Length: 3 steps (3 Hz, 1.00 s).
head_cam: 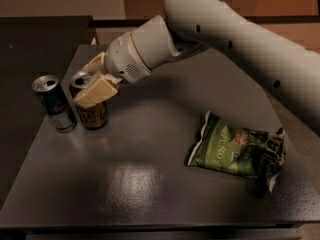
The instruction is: Move orange can near redbull can
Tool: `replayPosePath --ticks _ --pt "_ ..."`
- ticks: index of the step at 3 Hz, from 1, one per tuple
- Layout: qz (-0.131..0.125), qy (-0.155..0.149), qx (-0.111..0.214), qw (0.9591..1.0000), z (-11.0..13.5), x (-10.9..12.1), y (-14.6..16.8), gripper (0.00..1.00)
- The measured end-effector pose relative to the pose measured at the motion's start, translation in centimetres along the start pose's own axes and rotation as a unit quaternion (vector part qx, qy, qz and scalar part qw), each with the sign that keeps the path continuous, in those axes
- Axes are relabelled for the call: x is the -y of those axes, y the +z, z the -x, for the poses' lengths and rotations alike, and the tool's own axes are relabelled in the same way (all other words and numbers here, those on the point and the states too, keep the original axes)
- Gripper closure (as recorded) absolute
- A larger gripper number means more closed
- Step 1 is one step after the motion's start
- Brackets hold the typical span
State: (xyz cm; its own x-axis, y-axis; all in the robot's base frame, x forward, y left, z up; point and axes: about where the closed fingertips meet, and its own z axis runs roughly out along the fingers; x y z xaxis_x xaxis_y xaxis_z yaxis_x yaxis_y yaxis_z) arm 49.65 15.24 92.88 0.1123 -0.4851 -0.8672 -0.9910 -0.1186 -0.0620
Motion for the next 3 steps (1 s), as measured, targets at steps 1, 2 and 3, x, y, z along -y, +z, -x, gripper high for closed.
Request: replayPosePath --ticks 1,2,3 --pt "0.007 0.01 -0.005 0.9999 -0.55 0.0 0.73 0.59" --pt "0.01 0.018 -0.01 0.9997 -1.1 0.04 1.25 0.35" --pt "0.012 0.016 -0.01 0.9997 -0.97 -0.08 1.39 0.12"
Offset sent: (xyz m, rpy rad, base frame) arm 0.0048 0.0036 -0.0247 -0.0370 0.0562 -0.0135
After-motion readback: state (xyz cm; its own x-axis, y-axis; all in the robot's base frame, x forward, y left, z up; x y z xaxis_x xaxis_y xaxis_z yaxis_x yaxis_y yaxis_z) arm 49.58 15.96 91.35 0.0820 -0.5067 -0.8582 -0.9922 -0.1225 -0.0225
